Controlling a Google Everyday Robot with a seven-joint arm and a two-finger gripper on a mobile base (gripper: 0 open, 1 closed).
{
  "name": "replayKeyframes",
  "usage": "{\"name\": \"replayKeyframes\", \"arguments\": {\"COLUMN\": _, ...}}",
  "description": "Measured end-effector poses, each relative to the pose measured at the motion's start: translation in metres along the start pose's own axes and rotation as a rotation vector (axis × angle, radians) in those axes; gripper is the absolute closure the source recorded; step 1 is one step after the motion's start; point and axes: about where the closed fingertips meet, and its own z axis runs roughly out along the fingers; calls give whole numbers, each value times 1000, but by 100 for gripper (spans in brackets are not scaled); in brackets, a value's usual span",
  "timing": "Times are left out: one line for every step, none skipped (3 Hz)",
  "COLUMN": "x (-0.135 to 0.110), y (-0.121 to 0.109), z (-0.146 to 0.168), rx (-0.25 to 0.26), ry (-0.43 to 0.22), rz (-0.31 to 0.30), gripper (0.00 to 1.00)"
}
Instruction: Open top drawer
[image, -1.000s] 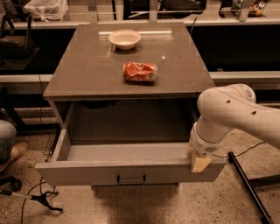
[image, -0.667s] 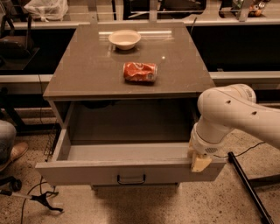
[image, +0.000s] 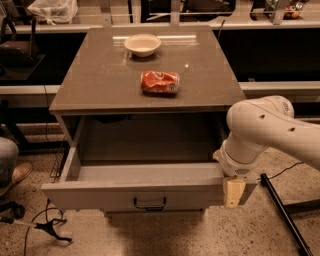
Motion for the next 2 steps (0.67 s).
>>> {"name": "replayKeyframes", "arguments": {"x": 5, "y": -3, "z": -7, "rx": 5, "ry": -23, "rz": 2, "gripper": 0}}
{"name": "replayKeyframes", "arguments": {"x": 22, "y": -12, "z": -27, "rx": 22, "ry": -80, "rz": 17, "gripper": 0}}
